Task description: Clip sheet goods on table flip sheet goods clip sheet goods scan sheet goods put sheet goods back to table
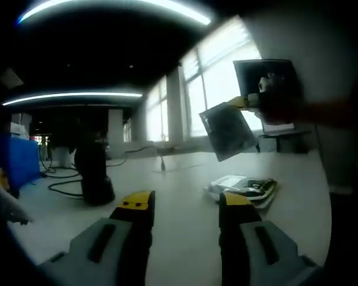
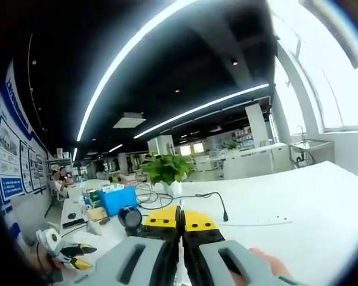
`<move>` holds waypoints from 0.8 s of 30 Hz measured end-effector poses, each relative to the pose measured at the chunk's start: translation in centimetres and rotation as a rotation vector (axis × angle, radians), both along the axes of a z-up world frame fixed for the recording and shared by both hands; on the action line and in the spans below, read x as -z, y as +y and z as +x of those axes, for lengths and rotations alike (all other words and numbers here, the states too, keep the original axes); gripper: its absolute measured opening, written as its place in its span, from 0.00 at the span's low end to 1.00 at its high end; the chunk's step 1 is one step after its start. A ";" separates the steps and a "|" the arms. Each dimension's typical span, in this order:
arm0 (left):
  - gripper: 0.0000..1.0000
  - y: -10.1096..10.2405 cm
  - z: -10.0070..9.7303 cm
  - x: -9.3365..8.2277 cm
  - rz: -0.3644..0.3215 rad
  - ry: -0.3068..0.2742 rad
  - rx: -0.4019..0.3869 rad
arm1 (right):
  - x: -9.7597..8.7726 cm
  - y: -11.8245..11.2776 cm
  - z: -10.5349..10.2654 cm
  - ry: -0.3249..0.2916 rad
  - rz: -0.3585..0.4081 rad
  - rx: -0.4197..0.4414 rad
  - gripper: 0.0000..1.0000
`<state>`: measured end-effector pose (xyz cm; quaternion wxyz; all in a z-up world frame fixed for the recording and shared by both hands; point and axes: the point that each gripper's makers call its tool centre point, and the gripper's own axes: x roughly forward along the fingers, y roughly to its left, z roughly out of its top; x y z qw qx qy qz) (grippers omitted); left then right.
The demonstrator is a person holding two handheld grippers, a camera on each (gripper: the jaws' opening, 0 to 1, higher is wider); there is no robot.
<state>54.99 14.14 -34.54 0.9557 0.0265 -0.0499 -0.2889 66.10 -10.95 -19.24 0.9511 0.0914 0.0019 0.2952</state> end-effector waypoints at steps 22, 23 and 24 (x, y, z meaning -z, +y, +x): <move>0.36 0.3 0.2 0.1 -0.003 0.006 -0.013 | -0.4 2.6 2.1 -0.037 0.056 0.036 0.00; 0.36 0.3 0.2 0.1 -0.001 0.006 -0.013 | -0.5 2.7 2.3 -0.037 0.066 0.037 0.00; 0.36 0.3 0.2 0.1 0.001 0.006 -0.014 | -0.5 2.8 2.5 -0.034 0.073 0.040 0.00</move>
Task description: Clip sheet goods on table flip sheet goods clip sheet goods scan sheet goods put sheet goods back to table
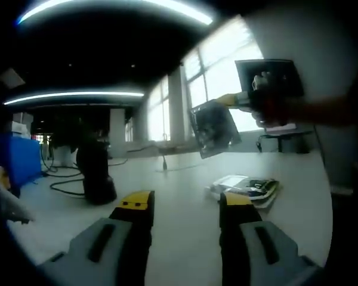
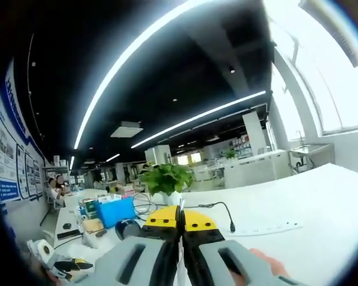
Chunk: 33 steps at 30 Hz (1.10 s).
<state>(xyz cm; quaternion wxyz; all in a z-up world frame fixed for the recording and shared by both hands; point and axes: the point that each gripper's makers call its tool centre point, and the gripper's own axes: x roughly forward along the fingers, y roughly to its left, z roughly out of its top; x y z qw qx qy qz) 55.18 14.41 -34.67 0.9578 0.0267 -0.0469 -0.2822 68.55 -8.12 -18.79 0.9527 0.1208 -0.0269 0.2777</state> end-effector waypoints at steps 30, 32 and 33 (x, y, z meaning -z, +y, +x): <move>0.36 0.0 -0.1 -0.1 -0.011 -0.002 0.006 | 0.8 5.1 5.2 -0.046 -0.003 0.115 0.00; 0.36 0.0 -0.1 -0.1 -0.011 -0.002 0.008 | 0.9 5.7 5.4 -0.049 0.004 0.118 0.00; 0.36 0.0 -0.1 -0.1 -0.011 -0.002 0.008 | 0.9 6.0 5.4 -0.056 0.001 0.120 0.00</move>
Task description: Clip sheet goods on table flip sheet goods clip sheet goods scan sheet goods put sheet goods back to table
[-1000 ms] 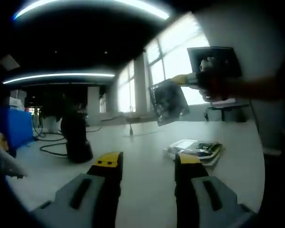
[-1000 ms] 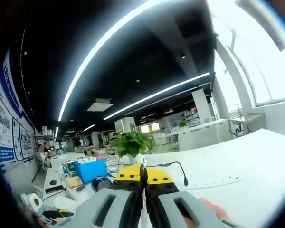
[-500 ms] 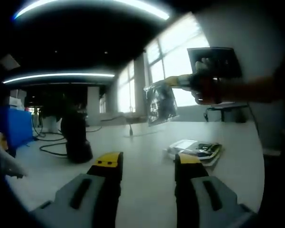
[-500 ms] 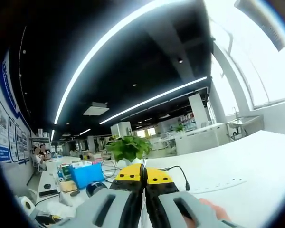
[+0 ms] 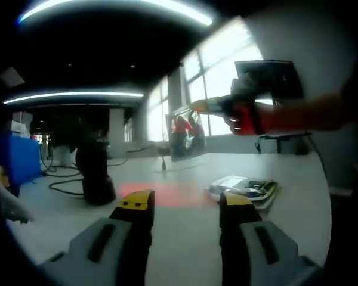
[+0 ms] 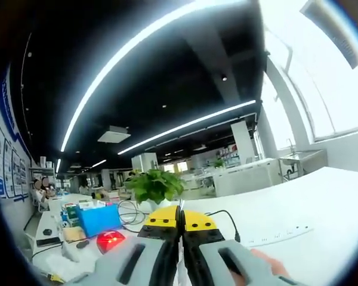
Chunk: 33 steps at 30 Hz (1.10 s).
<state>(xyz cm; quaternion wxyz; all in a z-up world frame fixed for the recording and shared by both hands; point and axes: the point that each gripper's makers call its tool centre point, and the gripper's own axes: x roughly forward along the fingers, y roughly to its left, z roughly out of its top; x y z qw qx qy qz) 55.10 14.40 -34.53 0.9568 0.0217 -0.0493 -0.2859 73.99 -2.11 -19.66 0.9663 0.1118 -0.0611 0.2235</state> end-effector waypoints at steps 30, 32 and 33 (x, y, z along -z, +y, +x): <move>0.36 0.0 -0.1 0.0 0.005 -0.004 0.006 | -1.3 5.3 3.7 -0.055 -0.027 0.081 0.00; 0.36 -0.1 -0.1 0.0 0.007 -0.005 0.008 | -1.1 5.7 3.8 -0.051 -0.025 0.080 0.00; 0.36 -0.1 -0.1 0.0 0.008 -0.005 0.008 | -0.9 5.9 3.9 -0.050 -0.027 0.078 0.00</move>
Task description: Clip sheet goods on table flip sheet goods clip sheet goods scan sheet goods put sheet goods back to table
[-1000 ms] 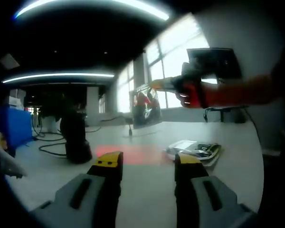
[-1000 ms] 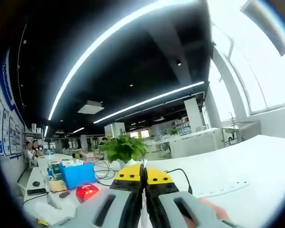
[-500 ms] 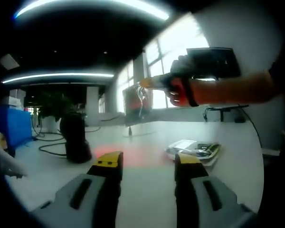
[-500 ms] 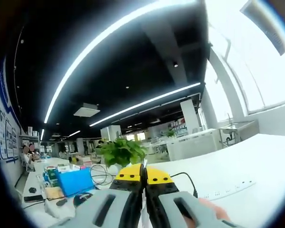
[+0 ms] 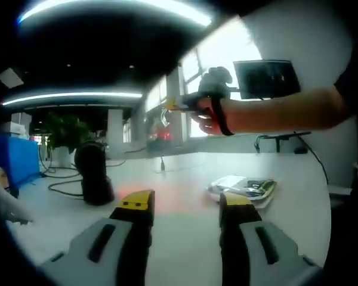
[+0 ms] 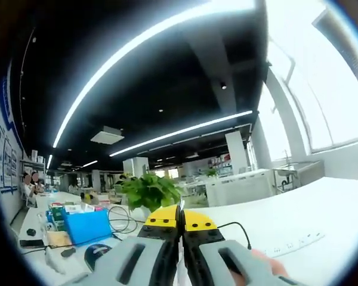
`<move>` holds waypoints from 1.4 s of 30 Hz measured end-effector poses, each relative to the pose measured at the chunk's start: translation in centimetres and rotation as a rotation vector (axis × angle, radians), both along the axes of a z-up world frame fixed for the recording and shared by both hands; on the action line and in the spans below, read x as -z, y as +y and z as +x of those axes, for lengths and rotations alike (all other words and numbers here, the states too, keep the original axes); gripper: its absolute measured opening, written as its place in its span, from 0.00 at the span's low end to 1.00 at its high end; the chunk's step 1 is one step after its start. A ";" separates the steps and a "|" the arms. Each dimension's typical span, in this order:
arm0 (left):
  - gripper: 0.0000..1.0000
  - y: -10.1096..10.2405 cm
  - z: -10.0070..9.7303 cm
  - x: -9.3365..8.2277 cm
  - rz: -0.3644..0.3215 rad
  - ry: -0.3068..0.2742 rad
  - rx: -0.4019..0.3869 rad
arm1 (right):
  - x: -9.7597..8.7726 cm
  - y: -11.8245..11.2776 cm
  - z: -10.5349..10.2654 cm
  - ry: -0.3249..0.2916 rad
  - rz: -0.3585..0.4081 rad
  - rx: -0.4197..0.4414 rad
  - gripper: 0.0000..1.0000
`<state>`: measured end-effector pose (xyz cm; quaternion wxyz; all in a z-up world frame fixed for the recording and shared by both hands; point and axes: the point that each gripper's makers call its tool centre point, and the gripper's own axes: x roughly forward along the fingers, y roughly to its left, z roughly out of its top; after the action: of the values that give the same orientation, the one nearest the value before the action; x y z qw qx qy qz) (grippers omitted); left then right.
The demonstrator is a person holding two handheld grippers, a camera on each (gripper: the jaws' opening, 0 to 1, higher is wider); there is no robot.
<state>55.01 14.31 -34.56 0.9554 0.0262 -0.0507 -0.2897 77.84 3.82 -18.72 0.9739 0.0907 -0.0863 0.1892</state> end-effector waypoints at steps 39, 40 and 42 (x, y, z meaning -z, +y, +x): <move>0.36 -0.2 0.0 0.2 0.021 -0.002 0.000 | -5.2 -0.6 -2.5 -0.067 -0.030 -0.157 0.00; 0.36 -0.2 0.0 0.2 0.022 -0.001 -0.001 | -5.3 -1.0 -2.4 -0.063 -0.029 -0.154 0.00; 0.36 -0.2 0.0 0.3 0.023 0.001 0.000 | -5.5 -1.6 -2.5 -0.057 -0.024 -0.158 0.00</move>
<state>55.04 14.10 -34.82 0.9551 0.0372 -0.0470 -0.2902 75.35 2.22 -13.27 0.9541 0.0802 -0.1045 0.2689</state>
